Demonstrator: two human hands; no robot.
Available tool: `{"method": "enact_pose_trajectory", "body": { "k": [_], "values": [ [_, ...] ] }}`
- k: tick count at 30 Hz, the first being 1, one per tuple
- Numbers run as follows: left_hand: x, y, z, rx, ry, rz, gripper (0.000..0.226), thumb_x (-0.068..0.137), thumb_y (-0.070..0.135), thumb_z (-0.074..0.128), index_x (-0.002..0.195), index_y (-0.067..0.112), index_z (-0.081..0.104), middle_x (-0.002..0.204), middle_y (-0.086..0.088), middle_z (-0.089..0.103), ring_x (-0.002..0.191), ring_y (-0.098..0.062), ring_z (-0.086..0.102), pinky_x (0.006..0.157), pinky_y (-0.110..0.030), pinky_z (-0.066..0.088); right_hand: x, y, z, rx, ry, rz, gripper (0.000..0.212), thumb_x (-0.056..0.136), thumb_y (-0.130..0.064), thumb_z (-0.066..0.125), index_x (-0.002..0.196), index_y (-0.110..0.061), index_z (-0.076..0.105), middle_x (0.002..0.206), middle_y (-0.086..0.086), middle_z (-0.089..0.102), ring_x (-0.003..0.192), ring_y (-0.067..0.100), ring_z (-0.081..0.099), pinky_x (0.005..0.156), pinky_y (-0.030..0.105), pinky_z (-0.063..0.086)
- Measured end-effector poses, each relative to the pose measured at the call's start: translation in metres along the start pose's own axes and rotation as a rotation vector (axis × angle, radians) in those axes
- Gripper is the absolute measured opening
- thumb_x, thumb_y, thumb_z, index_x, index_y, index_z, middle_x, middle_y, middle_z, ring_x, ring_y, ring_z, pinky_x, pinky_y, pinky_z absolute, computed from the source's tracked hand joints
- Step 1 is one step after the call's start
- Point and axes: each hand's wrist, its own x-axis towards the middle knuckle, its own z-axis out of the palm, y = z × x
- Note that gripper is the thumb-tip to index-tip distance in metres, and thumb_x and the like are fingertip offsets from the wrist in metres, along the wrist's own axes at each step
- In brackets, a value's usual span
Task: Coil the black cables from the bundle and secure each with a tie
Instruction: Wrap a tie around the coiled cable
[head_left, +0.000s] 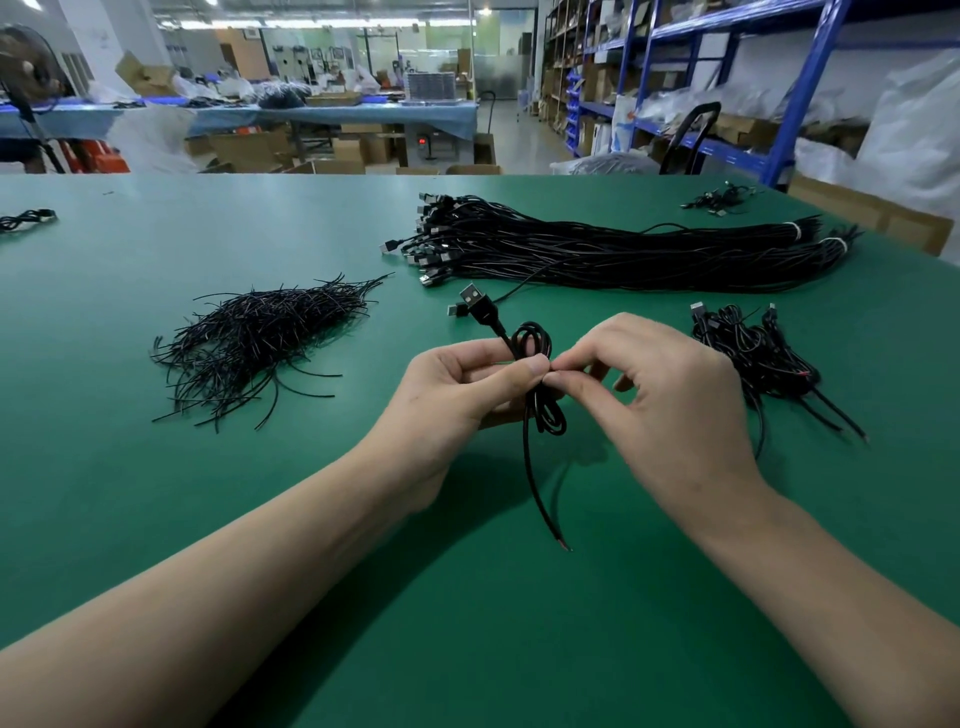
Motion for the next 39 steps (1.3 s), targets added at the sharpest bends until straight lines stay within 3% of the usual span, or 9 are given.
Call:
{"method": "enact_pose_trajectory", "body": {
  "k": [7,11,17,22,26,30,34,37,39],
  "values": [
    [-0.001,-0.001,0.004,0.028,0.037,0.082,0.025,0.079,0.029,0.074,0.1,0.016,0.078,0.092,-0.004,0.079,0.083,-0.007,0.072,0.077,-0.019,0.056,-0.001,-0.003,-0.001,-0.094,-0.062,0.012,0.011,0.093,-0.034,0.071,0.089,-0.024,0.071,0.077,-0.009,0.064,0.063,0.006,0.044,0.059,0.038,0.049],
    [-0.002,-0.001,0.008,0.054,0.027,0.111,0.019,0.092,0.016,0.067,0.108,0.018,0.075,0.1,-0.003,0.079,0.089,-0.006,0.073,0.08,-0.017,0.055,0.0,-0.001,0.002,-0.01,-0.114,0.125,0.01,0.094,-0.033,0.068,0.087,-0.026,0.069,0.075,-0.012,0.065,0.059,0.006,0.047,0.058,0.036,0.046],
    [-0.003,0.002,0.009,0.176,-0.08,0.17,0.034,0.097,0.001,0.062,0.129,0.01,0.064,0.12,0.001,0.074,0.114,-0.009,0.068,0.096,-0.02,0.051,0.002,0.001,0.001,0.158,-0.153,0.294,0.015,0.094,-0.021,0.067,0.08,-0.023,0.068,0.062,-0.005,0.062,0.053,0.007,0.051,0.052,0.021,0.036],
    [-0.005,0.009,0.009,0.381,0.008,0.362,0.035,0.093,-0.002,0.067,0.124,0.014,0.069,0.118,0.008,0.074,0.113,-0.005,0.068,0.099,-0.021,0.051,0.007,-0.001,0.002,0.641,-0.255,0.61,0.016,0.098,-0.013,0.061,0.084,-0.007,0.067,0.06,-0.004,0.057,0.055,0.009,0.048,0.051,0.02,0.039],
    [-0.009,0.015,0.007,0.699,0.091,0.62,0.035,0.092,0.004,0.07,0.12,0.026,0.073,0.115,0.017,0.073,0.109,0.002,0.067,0.097,-0.028,0.053,0.01,-0.003,-0.004,1.17,-0.409,0.823,0.016,0.084,-0.011,0.069,0.071,-0.02,0.071,0.063,0.002,0.05,0.053,0.011,0.041,0.046,0.02,0.032],
    [-0.007,0.021,0.004,0.824,0.056,0.78,0.03,0.093,0.008,0.069,0.12,0.022,0.073,0.12,0.005,0.071,0.115,-0.011,0.062,0.1,-0.027,0.047,0.009,-0.002,-0.003,1.396,-0.41,0.893,0.007,0.076,-0.013,0.063,0.077,-0.012,0.069,0.061,0.003,0.047,0.049,0.012,0.041,0.043,0.02,0.034],
    [-0.004,0.019,0.003,0.865,0.082,0.734,0.032,0.095,0.01,0.067,0.122,0.025,0.072,0.095,-0.002,0.054,0.087,-0.015,0.048,0.079,-0.018,0.037,0.007,-0.001,-0.001,1.273,-0.345,0.783,0.01,0.082,-0.021,0.065,0.081,-0.011,0.065,0.063,0.0,0.051,0.052,0.011,0.042,0.048,0.021,0.036],
    [-0.006,0.018,0.007,0.432,-0.034,0.441,0.028,0.102,0.02,0.053,0.12,0.023,0.075,0.076,0.007,0.054,0.067,-0.008,0.047,0.065,-0.018,0.037,0.008,-0.002,0.001,0.974,-0.234,0.617,0.014,0.096,-0.011,0.06,0.085,-0.01,0.067,0.068,0.005,0.054,0.057,0.01,0.045,0.051,0.021,0.038],
    [-0.006,0.018,0.01,0.172,-0.027,0.246,0.029,0.102,0.032,0.051,0.109,0.022,0.078,0.076,0.002,0.059,0.063,-0.016,0.056,0.062,-0.022,0.042,0.007,-0.002,0.002,0.688,-0.179,0.459,0.015,0.1,-0.01,0.06,0.088,-0.01,0.068,0.068,0.004,0.056,0.06,0.012,0.046,0.056,0.03,0.04]
  ]
}}
